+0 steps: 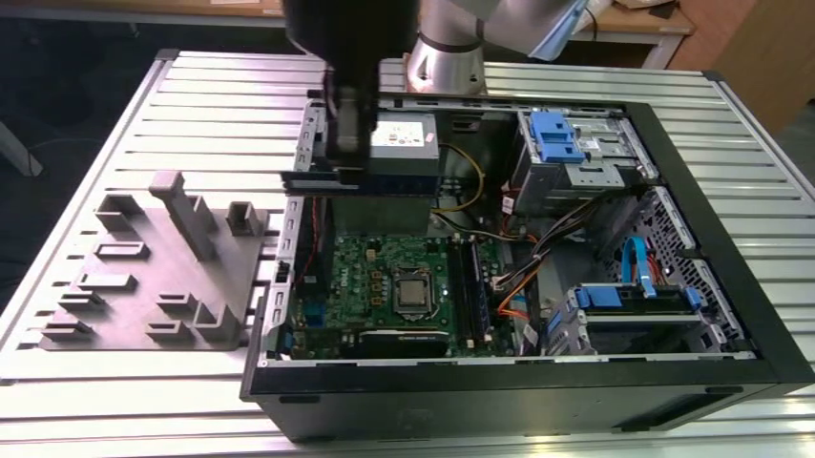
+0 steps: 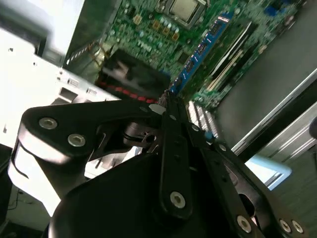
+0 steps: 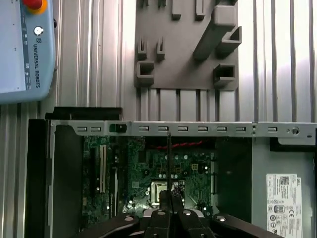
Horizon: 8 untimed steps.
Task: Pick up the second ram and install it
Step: 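Pick up the second ram and move it above second insertion slot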
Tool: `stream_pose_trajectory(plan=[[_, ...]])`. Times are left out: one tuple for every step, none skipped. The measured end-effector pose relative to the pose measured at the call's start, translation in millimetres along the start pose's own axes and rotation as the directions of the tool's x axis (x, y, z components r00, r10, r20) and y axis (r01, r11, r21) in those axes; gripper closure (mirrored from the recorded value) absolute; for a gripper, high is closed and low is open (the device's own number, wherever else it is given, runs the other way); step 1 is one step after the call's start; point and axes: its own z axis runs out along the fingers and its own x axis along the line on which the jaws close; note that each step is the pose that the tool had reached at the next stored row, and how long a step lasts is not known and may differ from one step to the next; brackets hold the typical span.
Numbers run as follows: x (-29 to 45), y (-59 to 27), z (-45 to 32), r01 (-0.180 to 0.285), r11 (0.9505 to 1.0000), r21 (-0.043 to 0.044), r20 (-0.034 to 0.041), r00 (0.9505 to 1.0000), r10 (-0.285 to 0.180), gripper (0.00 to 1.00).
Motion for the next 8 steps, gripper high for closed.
stream_pose_trajectory(plan=[[0.0, -4.6, -0.1, 0.0, 1.0, -0.0006, 0.0, 1.0, 0.0, 0.92], [-0.1, -9.1, -0.2, 0.0, 1.0, -0.0011, 0.0, 1.0, 0.0, 0.92], [-0.1, -13.9, -0.3, 0.0, 1.0, -0.0016, 0.0001, 1.0, 0.0, 0.92], [-0.2, -18.4, -0.5, 0.0, 1.0, -0.0022, 0.0, 1.0, 0.0, 0.92], [-0.2, -22.9, -0.6, 0.0, 1.0, -0.0027, 0.0, 1.0, 0.0, 0.92], [-0.2, -27.3, -0.8, 0.0, 1.0, -0.0032, 0.0, 1.0, 0.0, 0.92], [-0.3, -31.8, -0.9, 0.0, 1.0, -0.0037, 0.0, 1.0, 0.0, 0.92], [-0.3, -36.3, -1.0, 0.0, 1.0, -0.0041, -0.0001, 1.0, 0.0, 0.92]])
